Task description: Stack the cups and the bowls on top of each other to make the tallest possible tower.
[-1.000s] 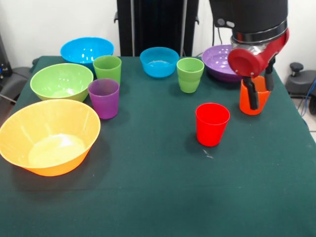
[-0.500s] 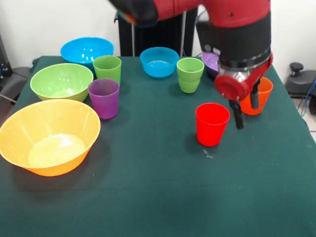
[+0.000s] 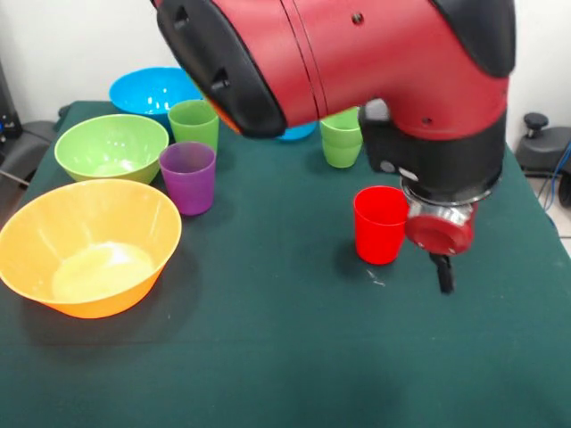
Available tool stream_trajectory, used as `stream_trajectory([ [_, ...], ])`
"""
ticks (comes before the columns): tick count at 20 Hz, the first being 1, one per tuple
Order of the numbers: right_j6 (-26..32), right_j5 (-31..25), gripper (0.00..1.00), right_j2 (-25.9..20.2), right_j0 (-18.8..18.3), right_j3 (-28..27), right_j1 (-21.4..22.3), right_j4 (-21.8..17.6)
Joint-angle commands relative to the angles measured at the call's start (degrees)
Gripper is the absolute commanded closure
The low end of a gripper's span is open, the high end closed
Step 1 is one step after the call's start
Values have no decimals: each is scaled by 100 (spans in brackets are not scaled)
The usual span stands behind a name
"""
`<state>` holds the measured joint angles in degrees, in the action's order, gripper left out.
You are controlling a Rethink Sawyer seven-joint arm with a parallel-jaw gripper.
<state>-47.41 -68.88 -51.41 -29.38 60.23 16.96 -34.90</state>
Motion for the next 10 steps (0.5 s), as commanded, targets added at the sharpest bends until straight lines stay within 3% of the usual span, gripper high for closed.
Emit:
stream_trajectory([
  [1,2327,-499,0,-36,104,-824,12,-403],
  [6,1454,130,0,-32,-434,759,955,72],
  [10,1040,234,0,-230,-807,1563,1684,420],
])
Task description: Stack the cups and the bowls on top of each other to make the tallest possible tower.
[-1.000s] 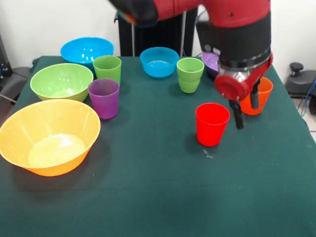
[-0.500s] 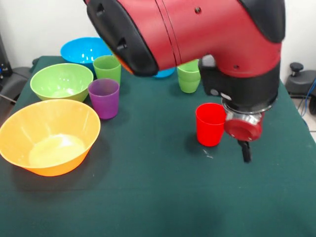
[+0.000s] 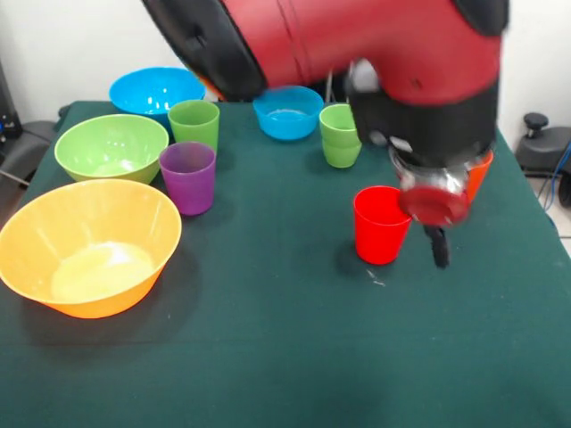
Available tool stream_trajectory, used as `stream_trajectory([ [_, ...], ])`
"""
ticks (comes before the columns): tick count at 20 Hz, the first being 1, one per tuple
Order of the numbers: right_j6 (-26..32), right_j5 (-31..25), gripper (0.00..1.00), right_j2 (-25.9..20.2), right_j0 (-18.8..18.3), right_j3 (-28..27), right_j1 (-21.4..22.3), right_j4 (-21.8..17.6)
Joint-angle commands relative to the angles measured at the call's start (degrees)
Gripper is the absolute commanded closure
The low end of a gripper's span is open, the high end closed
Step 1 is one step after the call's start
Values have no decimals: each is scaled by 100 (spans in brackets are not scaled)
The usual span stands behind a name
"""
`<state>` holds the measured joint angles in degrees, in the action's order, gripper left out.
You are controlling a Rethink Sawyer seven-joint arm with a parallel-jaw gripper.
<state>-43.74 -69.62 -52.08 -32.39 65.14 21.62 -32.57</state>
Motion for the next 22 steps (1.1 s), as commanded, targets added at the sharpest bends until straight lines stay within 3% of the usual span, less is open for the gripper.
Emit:
stream_trajectory([
  [1,610,259,0,-177,-525,1130,1310,235],
  [5,498,209,0,-233,-598,1319,1474,372],
  [12,319,967,0,-277,-849,1839,1276,363],
  [22,286,1286,0,-235,-822,1974,1199,402],
])
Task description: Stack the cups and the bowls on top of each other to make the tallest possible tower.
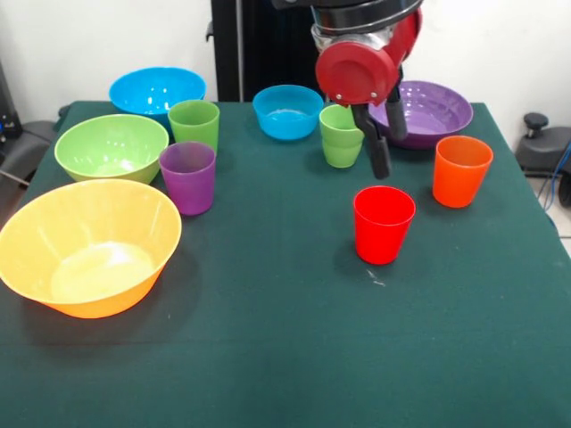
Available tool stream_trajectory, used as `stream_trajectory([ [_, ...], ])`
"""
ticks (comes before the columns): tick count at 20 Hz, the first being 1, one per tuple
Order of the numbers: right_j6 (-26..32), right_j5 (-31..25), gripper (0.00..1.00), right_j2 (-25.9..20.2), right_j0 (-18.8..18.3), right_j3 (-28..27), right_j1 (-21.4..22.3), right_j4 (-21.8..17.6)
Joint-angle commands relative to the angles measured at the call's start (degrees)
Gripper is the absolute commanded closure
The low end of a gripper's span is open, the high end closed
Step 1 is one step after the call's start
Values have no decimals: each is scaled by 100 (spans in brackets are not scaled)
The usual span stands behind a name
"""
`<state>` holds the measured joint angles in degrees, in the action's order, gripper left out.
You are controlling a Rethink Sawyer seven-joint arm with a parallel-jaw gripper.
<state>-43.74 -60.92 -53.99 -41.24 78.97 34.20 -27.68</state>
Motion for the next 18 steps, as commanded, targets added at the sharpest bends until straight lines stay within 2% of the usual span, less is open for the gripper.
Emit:
stream_trajectory([
  [1,278,420,0,-34,70,597,-58,-81],
  [18,355,454,0,-21,101,540,-129,-24],
])
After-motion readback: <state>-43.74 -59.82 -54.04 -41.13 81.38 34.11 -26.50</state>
